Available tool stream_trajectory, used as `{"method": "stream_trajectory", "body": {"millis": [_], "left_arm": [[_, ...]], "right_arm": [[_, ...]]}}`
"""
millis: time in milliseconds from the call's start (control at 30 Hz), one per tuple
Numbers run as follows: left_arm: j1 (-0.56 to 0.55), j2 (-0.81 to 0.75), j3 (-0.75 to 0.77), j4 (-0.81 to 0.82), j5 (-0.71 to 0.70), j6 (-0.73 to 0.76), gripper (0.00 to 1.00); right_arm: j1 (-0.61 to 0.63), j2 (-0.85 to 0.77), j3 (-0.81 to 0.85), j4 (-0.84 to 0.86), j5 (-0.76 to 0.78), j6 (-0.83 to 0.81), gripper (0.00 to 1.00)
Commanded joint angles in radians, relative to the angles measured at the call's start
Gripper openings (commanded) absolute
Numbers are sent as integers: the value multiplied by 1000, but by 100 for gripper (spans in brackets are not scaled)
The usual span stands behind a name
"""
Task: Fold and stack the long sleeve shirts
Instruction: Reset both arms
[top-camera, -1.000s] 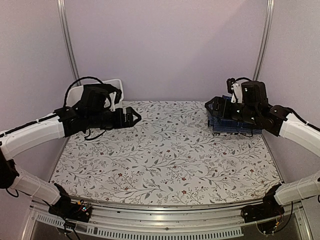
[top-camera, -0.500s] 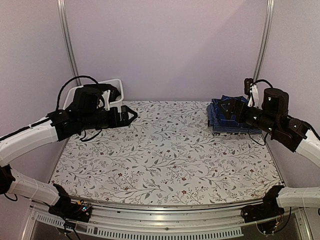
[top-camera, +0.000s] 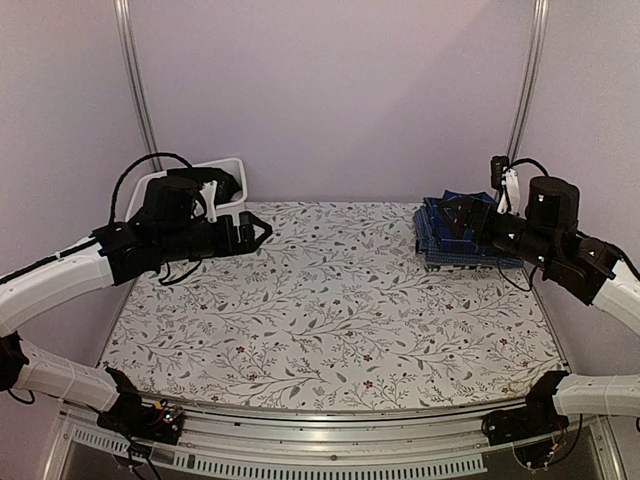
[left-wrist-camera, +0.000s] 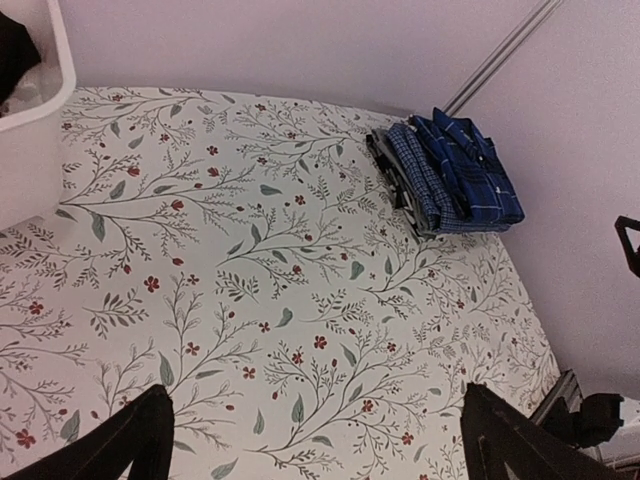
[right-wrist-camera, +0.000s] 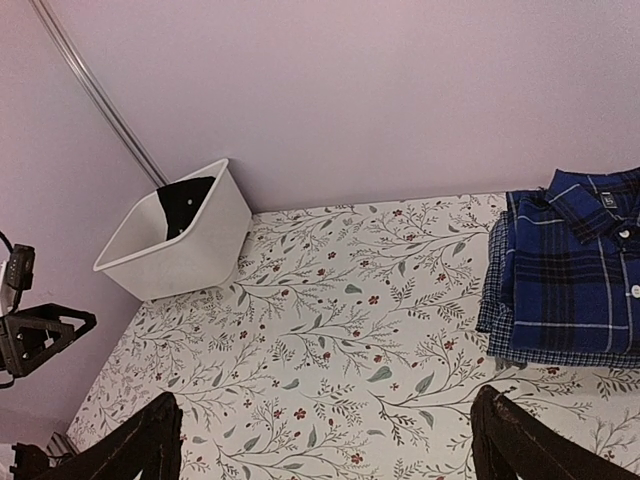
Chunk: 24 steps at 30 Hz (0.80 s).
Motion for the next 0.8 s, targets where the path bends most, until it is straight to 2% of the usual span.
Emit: {"method": "stream_trajectory", "body": {"millis": [0, 767], "left_arm": [[12, -23, -9, 22, -14, 11, 100], [12, -17, -14, 29, -13, 21, 100]], "right_arm": [[3, -13, 2, 18, 24, -17, 99], [4, -9, 5, 9, 37, -21, 99]]}}
